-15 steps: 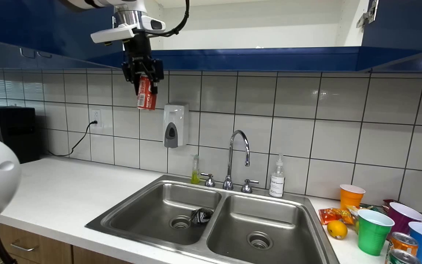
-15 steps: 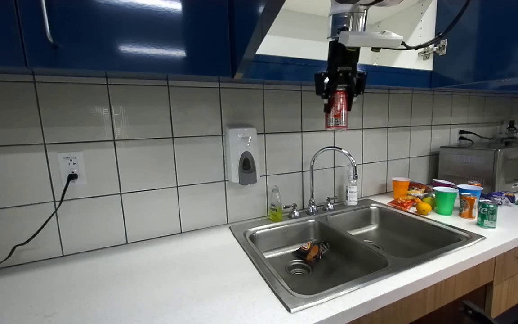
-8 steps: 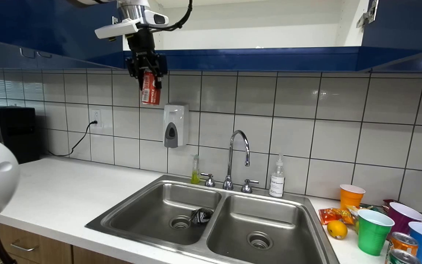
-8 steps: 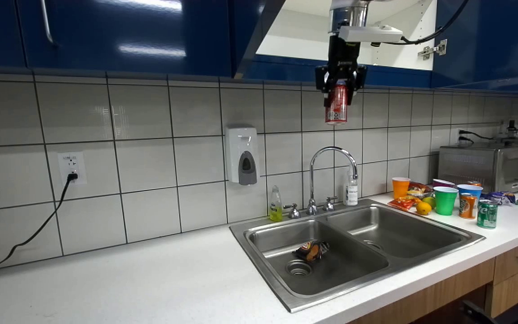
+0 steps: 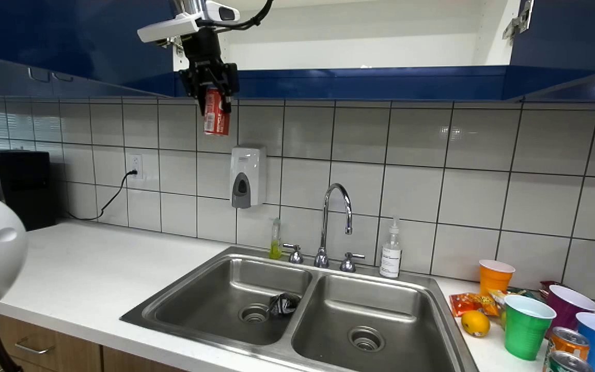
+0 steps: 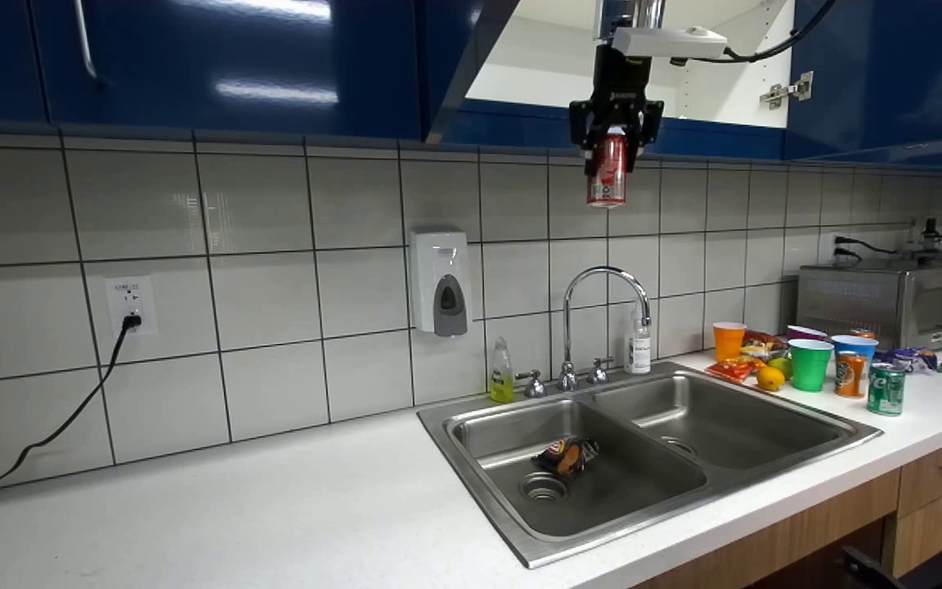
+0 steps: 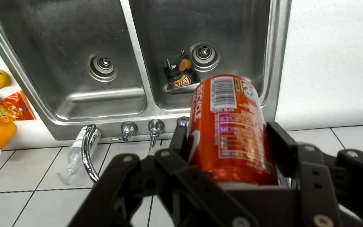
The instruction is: Take the soda can out of the sink and put it into the cupboard
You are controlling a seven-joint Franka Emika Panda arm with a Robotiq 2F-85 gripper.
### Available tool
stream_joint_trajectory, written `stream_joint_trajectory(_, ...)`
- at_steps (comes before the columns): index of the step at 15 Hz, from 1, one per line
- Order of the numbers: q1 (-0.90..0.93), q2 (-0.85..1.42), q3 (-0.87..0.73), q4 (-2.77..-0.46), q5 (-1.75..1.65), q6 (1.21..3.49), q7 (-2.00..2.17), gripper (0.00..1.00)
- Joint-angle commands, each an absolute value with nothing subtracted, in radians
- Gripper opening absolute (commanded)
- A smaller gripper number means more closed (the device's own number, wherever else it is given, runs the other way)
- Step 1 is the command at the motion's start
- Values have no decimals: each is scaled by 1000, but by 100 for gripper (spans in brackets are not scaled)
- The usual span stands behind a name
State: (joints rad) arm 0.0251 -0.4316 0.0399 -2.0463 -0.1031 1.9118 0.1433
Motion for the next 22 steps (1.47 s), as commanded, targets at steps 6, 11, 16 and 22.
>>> stream_joint_trajectory(6, 18, -413, 47, -1929, -101, 1827, 115, 40)
stream_joint_trajectory(11, 21, -414, 45, -1879, -93, 1775, 103, 40)
stream_joint_trajectory(16, 21, -415, 47, -1834, -97, 1749, 104, 40)
stream_joint_trajectory(22, 21, -403, 48, -1803, -101, 1757, 101, 40)
